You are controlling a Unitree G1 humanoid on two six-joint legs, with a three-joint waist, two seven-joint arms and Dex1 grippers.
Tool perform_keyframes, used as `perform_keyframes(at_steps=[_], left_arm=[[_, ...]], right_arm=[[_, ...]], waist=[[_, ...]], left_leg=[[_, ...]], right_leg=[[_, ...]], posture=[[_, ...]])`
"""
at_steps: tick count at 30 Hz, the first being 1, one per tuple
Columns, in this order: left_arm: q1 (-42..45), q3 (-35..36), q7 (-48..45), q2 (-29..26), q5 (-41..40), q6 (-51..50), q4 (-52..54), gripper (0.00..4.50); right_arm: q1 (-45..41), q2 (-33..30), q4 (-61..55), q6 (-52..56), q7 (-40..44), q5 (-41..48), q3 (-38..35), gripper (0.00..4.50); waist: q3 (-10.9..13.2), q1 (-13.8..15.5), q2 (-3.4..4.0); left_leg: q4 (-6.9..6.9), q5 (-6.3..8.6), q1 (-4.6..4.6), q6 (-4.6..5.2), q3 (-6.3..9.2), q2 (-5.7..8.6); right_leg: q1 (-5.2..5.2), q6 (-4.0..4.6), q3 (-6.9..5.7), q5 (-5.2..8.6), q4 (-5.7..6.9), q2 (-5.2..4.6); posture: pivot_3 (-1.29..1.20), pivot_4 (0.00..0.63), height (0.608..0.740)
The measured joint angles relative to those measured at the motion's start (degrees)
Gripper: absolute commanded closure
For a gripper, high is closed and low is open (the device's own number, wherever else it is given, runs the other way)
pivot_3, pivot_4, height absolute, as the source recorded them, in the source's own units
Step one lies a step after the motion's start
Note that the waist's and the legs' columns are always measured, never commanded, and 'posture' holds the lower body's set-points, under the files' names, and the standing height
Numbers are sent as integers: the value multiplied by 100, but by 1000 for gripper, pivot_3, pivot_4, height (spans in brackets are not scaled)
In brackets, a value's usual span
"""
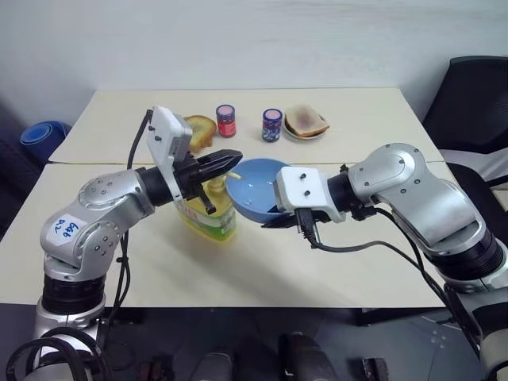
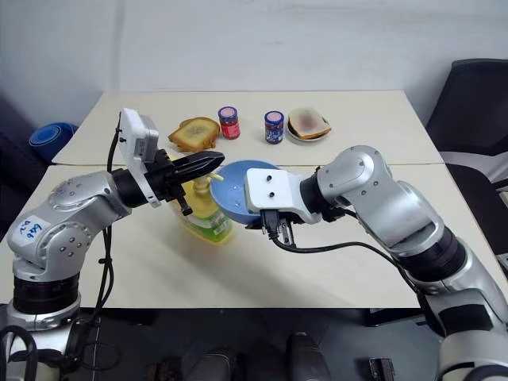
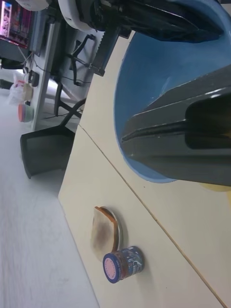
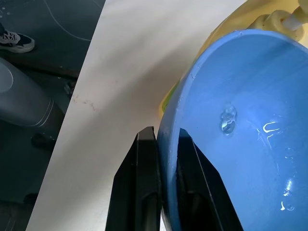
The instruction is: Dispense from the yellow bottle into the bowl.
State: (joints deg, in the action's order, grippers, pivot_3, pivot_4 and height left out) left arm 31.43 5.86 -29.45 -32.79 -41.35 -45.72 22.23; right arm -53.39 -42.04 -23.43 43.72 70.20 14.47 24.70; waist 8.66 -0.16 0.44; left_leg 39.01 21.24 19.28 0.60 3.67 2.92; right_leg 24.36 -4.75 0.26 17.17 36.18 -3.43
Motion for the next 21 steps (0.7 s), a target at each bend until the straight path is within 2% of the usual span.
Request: perform_keyframes(at_steps=[3, 6, 10, 12, 15, 19, 21], left_arm=[[-11, 249, -52, 224, -257, 7, -102, 4482], [-55, 567, -424, 204, -627, 63, -284, 4482], [-220, 1259, -1282, -417, -1031, 264, -309, 4482], [-494, 1558, -1855, -902, -1137, 335, -310, 4482], [-1124, 1758, -2455, -1310, -1069, 501, -358, 4482], [-2239, 1888, -2889, -1438, -497, 1121, -497, 4482], [-2812, 1889, -3044, -1460, -89, 1535, -501, 4482]], right_arm=[[97, -8, 146, -153, -89, -16, -47, 4500], [496, -164, 527, -711, -102, -107, -215, 4500], [1062, -426, 1722, -2000, -267, -484, -621, 4500], [1256, -492, 2649, -3110, -391, -817, -716, 4500], [1418, -557, 4338, -4543, -529, -1307, -730, 4500], [1387, -271, 6550, -6222, -526, -1511, -774, 4500], [1319, -69, 7082, -6719, -431, -1418, -964, 4500]], waist=[[2, 11, -4], [14, 13, -22], [30, 3, -48], [30, -9, -47], [34, -13, -41], [48, -68, -23], [58, -145, -5]], left_leg=[[1, 0, 2, 0, 2, 0], [2, 0, 28, 0, 2, 0], [21, -1, 109, 0, 5, 4], [13, -1, 110, 0, 5, 5], [12, -2, 110, 0, 1, 5], [13, -4, 108, -2, -1, 2], [12, -5, 106, -2, -2, 0]], right_leg=[[0, 0, -1, 0, -2, 0], [19, 0, -4, 0, -6, 0], [103, -1, -10, -1, 1, -3], [109, -1, -15, -1, 3, -3], [107, -1, -11, -1, -11, -3], [106, -1, -8, -1, -3, 0], [106, 0, -6, -1, -1, 0]], posture=[[0, 150, 740], [0, 150, 740], [0, 150, 740], [0, 150, 740], [0, 150, 740], [0, 150, 740], [0, 150, 740]])
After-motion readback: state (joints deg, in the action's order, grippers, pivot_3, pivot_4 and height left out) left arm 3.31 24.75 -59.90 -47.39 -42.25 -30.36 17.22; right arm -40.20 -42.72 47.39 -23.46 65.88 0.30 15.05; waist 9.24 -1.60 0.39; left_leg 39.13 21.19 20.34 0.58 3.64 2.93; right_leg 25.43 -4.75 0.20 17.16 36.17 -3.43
